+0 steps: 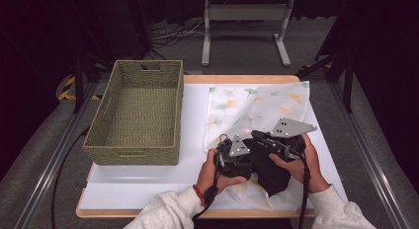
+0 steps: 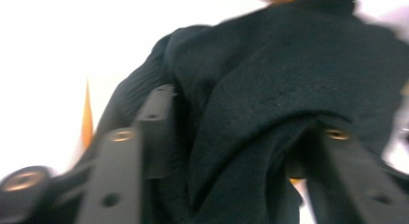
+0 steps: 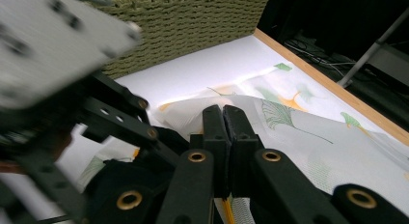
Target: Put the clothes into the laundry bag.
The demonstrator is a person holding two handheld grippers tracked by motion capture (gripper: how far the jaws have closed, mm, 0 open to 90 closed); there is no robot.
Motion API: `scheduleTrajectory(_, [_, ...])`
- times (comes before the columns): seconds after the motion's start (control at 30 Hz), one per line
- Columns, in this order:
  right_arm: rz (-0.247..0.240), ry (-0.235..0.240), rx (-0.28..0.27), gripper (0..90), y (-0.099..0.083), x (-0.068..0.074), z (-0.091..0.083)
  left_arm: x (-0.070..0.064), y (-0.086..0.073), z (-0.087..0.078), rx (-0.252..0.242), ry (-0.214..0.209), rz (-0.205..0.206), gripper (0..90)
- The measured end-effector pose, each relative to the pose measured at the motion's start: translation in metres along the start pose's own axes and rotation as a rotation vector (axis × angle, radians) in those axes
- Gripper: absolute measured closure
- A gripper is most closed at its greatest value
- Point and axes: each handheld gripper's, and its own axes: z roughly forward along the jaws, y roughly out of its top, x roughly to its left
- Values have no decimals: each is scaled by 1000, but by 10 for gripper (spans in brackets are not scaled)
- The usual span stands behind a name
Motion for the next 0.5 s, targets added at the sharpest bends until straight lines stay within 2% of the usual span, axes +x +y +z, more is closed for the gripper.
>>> scheduleTrajectory(0.1, [-1,0,2,891,-2,0,-1,-3,0,-12,-13,-24,5,402])
scheduleTrajectory(0.2, [5,-4,1,892,-3,-2,-2,-5,-2,-25,-17,-41,30,343])
scheduleTrajectory(0.27, [7,-3,1,891,-3,-2,-2,-6,-2,-27,-16,-46,35,324])
scheduleTrajectory(0.3, [9,-1,0,891,-3,-2,-2,-7,-5,-30,-7,-68,61,306])
scheduleTrajectory(0.33, [9,-1,1,891,-4,-2,-2,-7,-5,-30,-7,-68,61,300])
scheduleTrajectory(0.37, [9,1,1,891,-4,-2,-2,-9,-9,-33,5,-68,80,295])
scheduleTrajectory(0.47, [12,6,1,891,-5,-2,-1,-8,-14,-33,16,-70,84,306])
scheduleTrajectory(0.5, [10,7,3,891,-5,-2,-1,-7,-20,-34,7,-82,102,362])
